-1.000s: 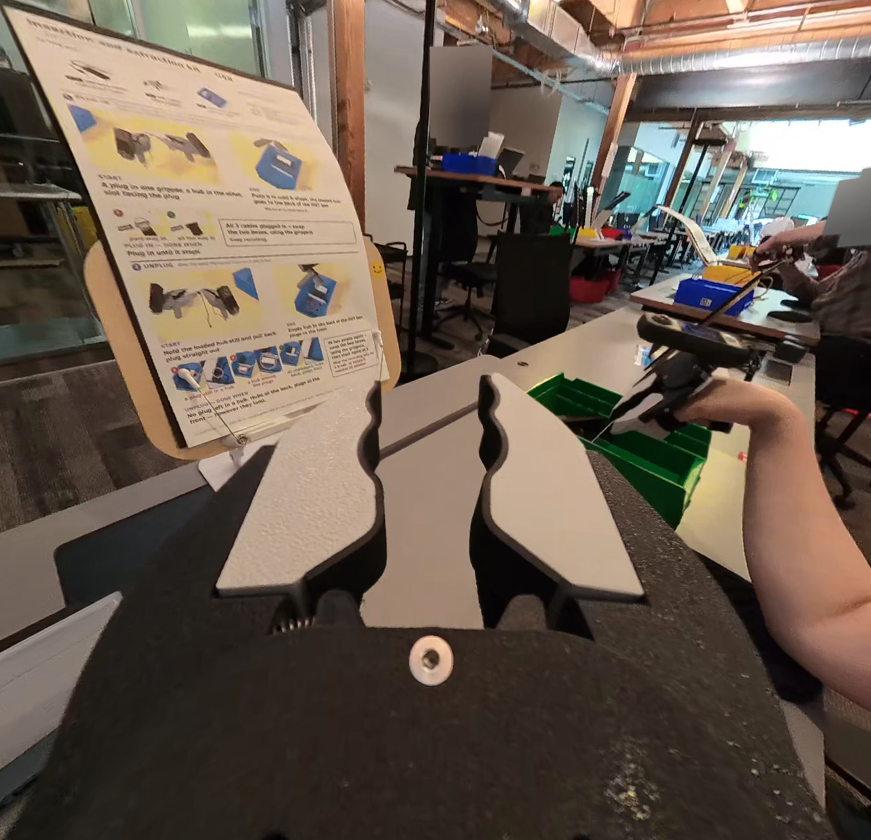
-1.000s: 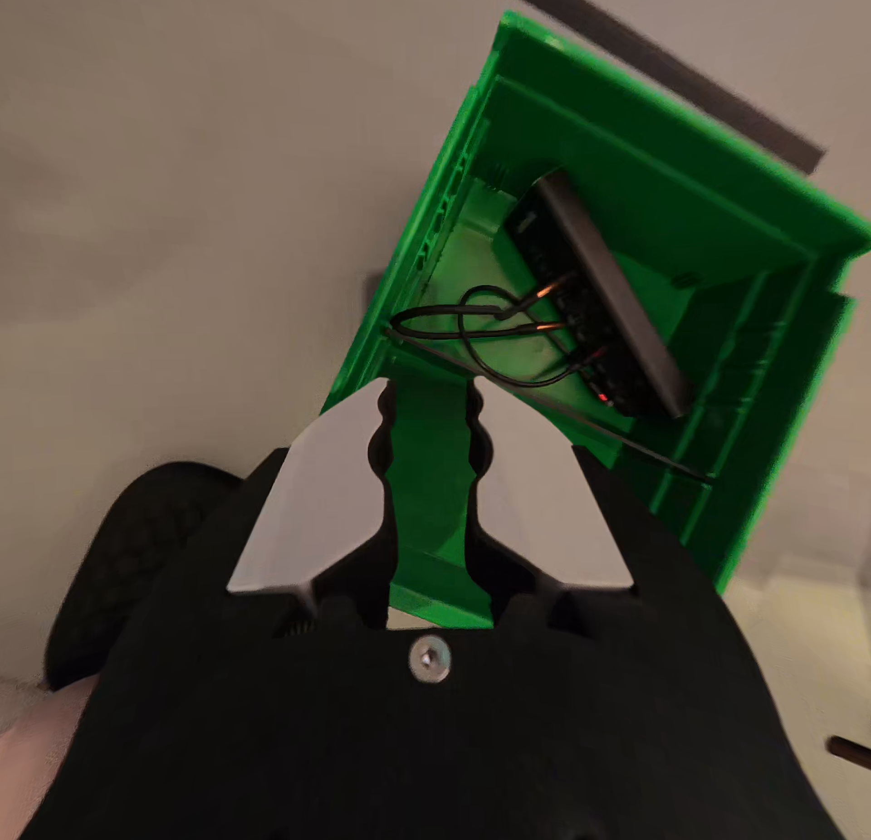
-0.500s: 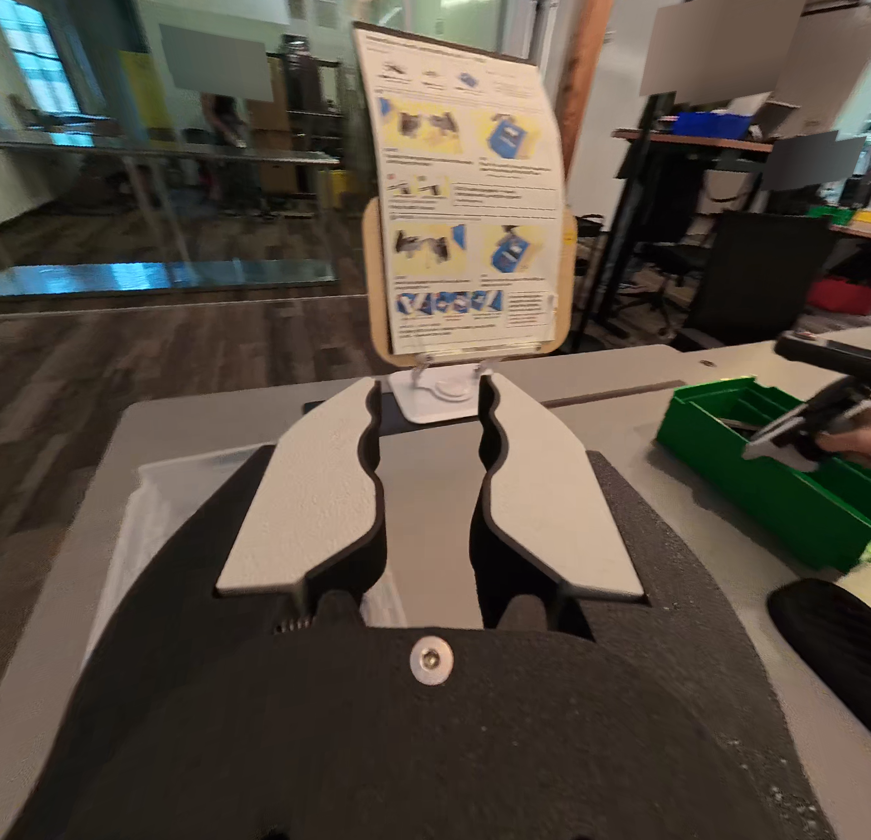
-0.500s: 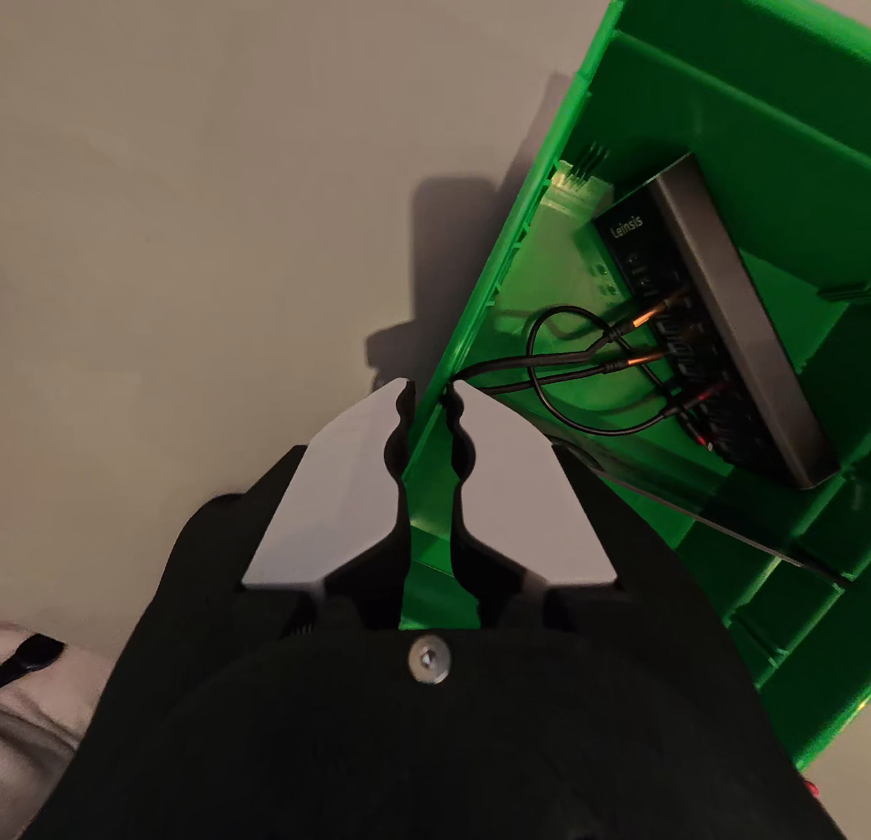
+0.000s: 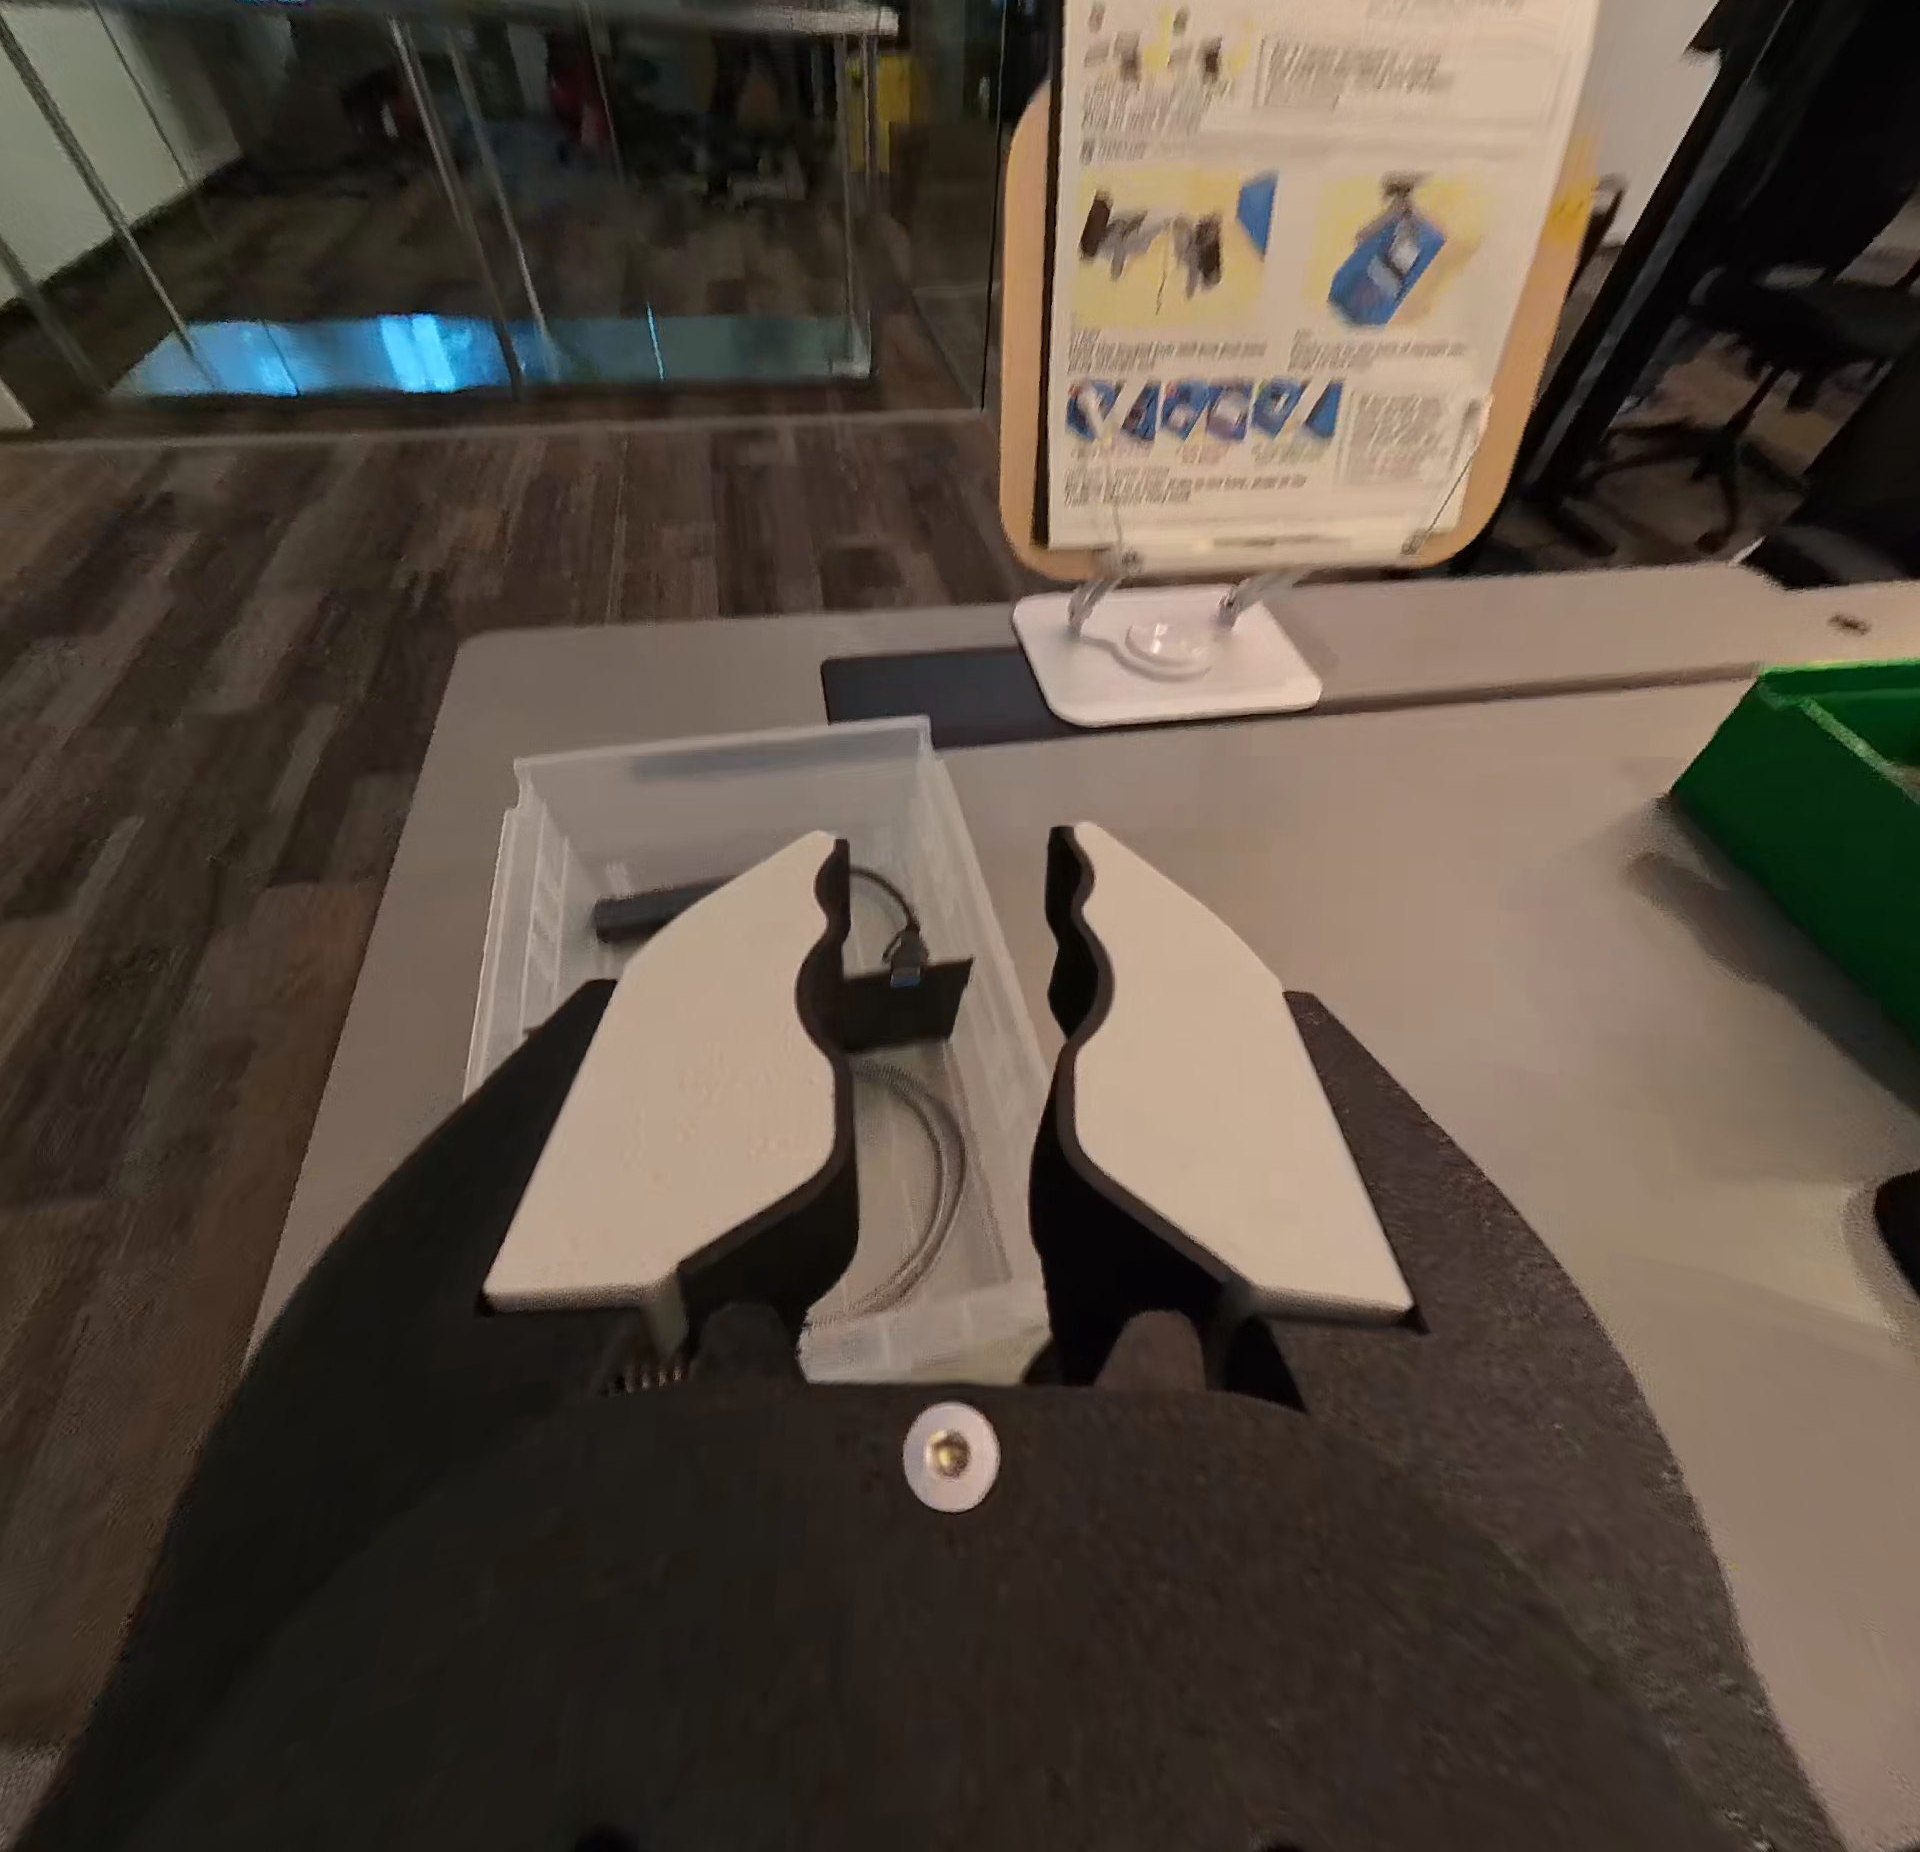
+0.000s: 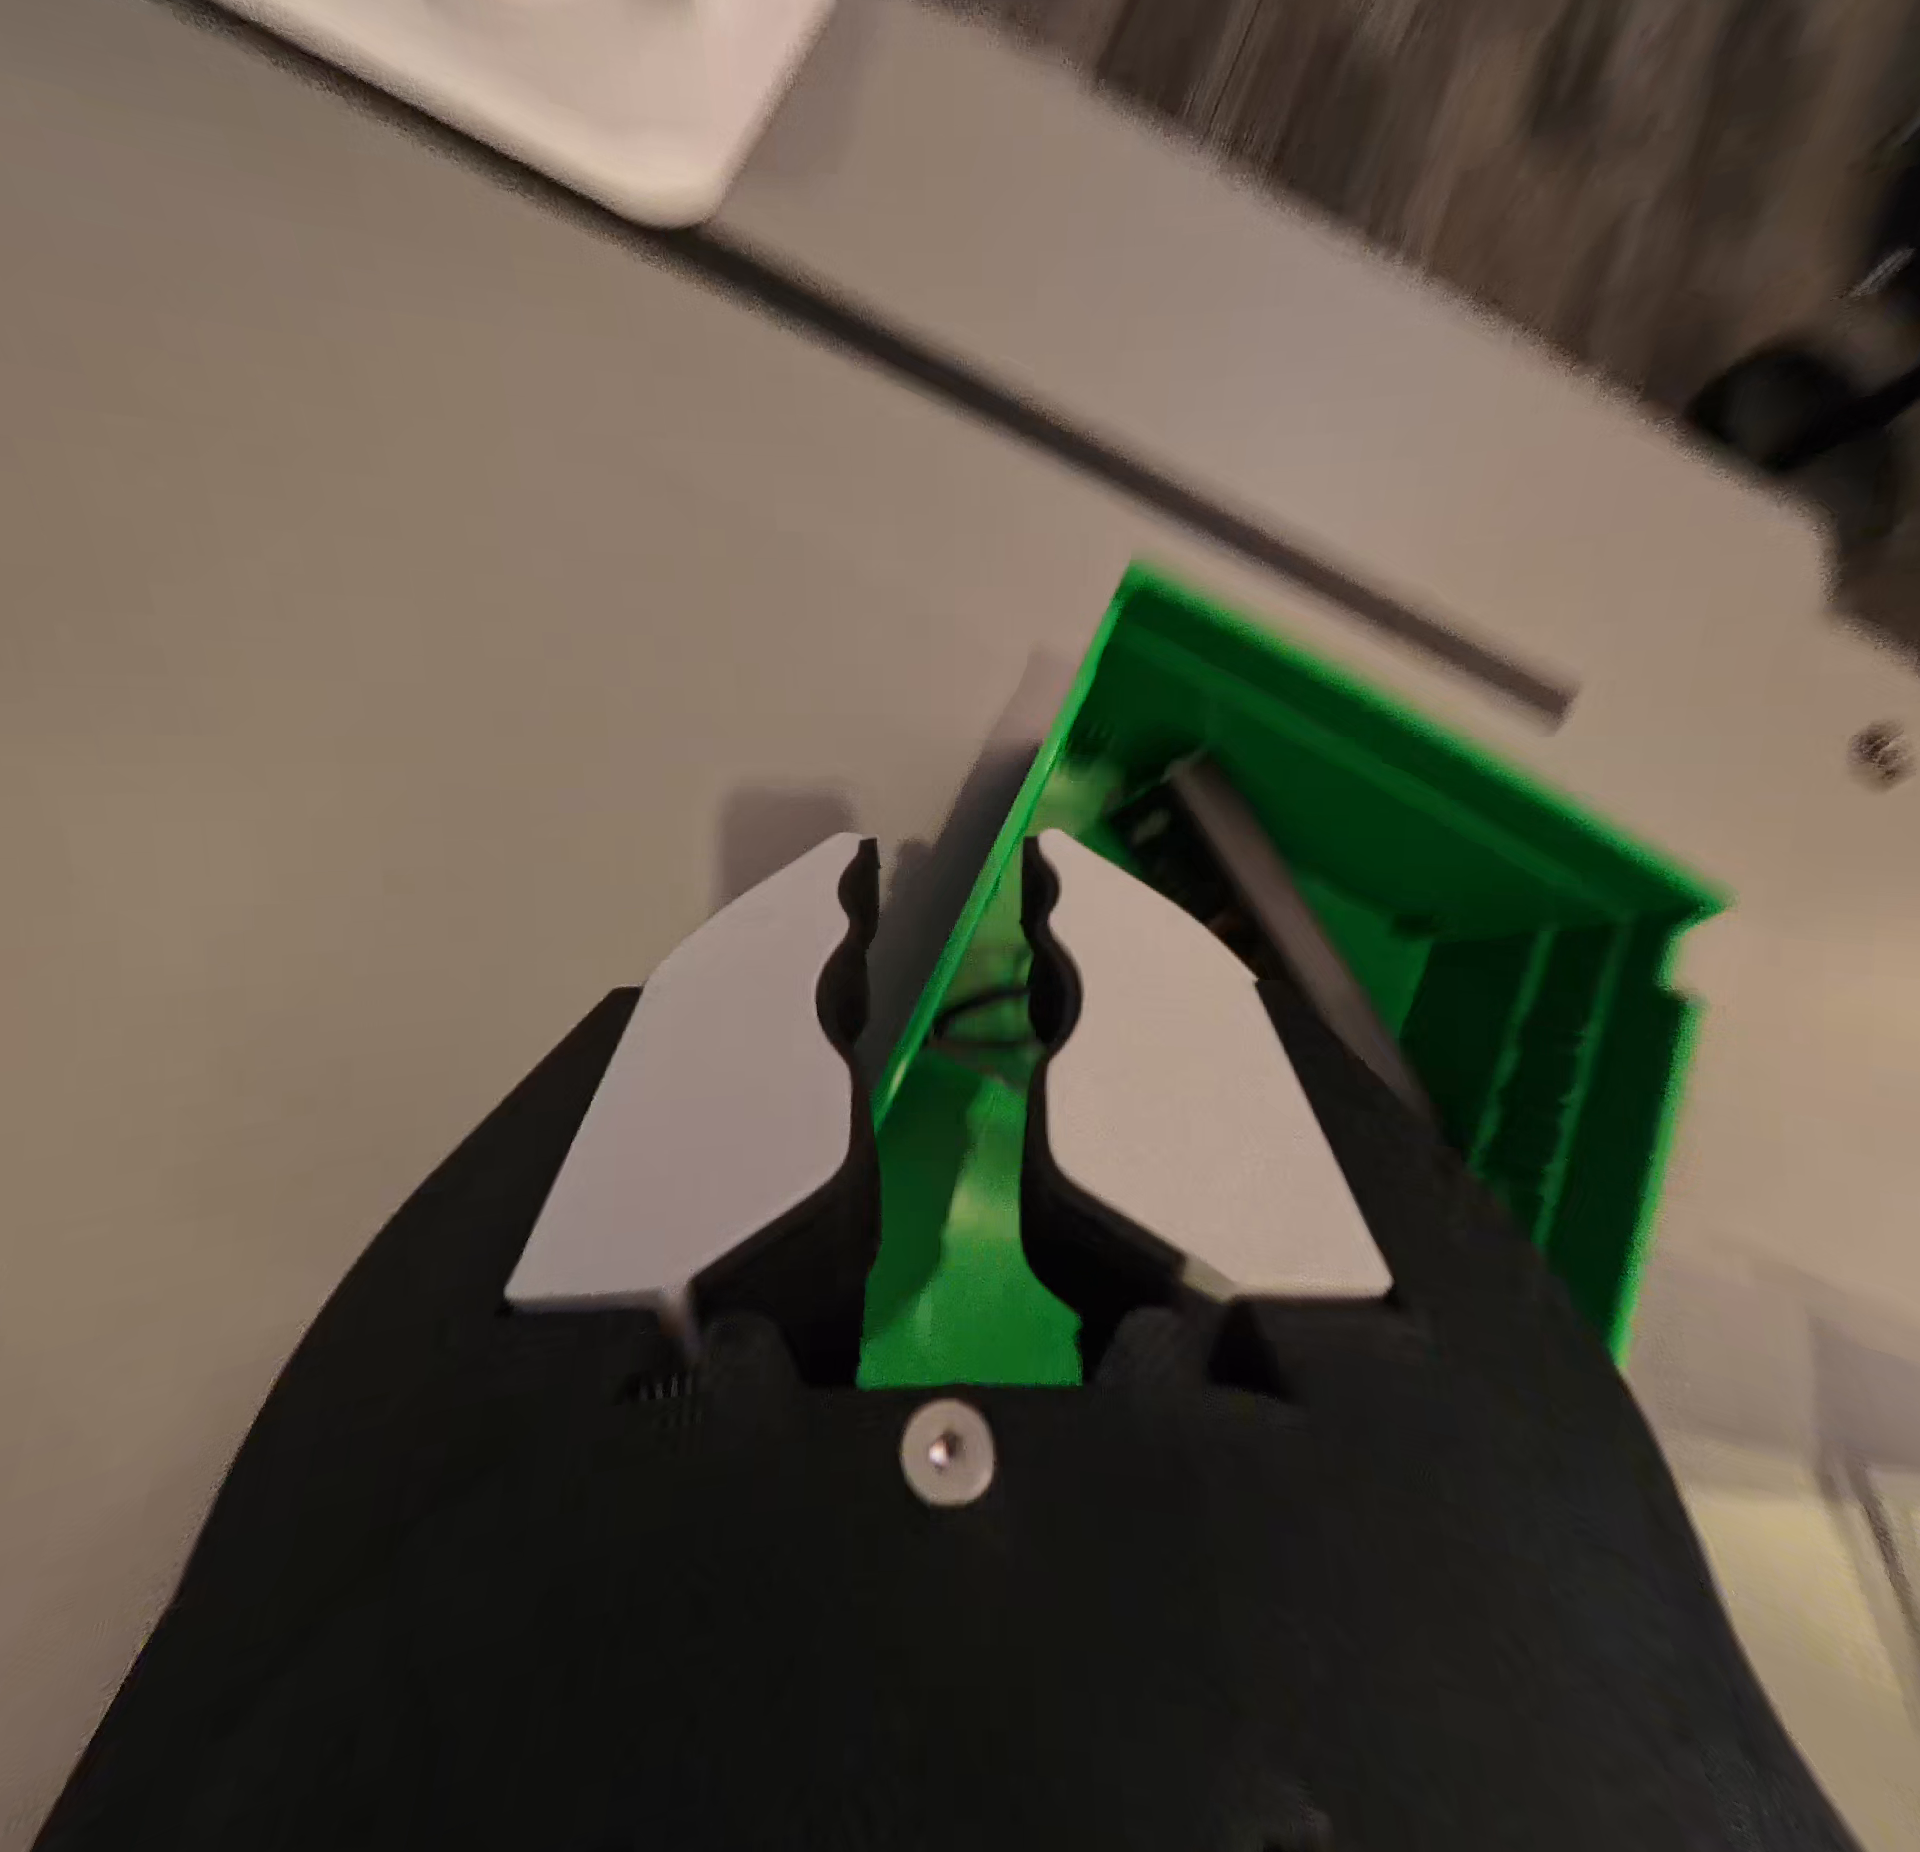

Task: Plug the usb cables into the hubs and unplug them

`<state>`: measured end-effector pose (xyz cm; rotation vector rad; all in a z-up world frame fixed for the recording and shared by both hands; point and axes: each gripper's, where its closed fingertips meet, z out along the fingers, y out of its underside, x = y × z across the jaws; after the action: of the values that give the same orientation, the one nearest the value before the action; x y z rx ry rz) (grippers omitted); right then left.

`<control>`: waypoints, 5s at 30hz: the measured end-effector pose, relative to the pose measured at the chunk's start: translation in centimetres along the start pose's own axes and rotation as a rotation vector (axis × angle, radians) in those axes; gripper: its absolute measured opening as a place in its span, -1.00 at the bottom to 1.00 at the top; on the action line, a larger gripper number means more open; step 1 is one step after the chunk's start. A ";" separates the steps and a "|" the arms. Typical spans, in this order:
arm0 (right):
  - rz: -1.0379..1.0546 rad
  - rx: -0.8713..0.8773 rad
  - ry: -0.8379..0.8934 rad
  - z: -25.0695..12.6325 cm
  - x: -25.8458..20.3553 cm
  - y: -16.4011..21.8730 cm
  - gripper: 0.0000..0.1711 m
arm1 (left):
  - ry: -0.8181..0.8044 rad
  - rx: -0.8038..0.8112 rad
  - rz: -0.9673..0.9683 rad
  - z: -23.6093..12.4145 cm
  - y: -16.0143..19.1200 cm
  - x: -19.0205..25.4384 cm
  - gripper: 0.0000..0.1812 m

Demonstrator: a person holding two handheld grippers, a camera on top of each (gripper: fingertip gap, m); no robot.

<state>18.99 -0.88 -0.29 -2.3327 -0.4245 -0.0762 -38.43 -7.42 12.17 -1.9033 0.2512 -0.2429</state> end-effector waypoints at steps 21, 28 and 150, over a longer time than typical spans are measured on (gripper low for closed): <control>-0.216 0.720 0.096 -7.4 -3.8 -11.3 -0.76 | 0.105 0.051 0.515 10.4 -4.8 0.1 -0.65; -0.179 0.690 0.113 -6.7 -1.8 -10.5 -0.75 | 0.163 -0.390 1.106 17.9 4.5 -6.9 -0.63; -0.171 0.843 -0.059 -11.1 -1.8 -10.3 -0.69 | 0.320 -0.336 0.849 19.1 13.7 17.7 -0.95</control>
<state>14.69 -2.22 14.27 -1.4713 -0.5535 0.0795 -16.77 0.02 -6.29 -1.8971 1.3411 0.0827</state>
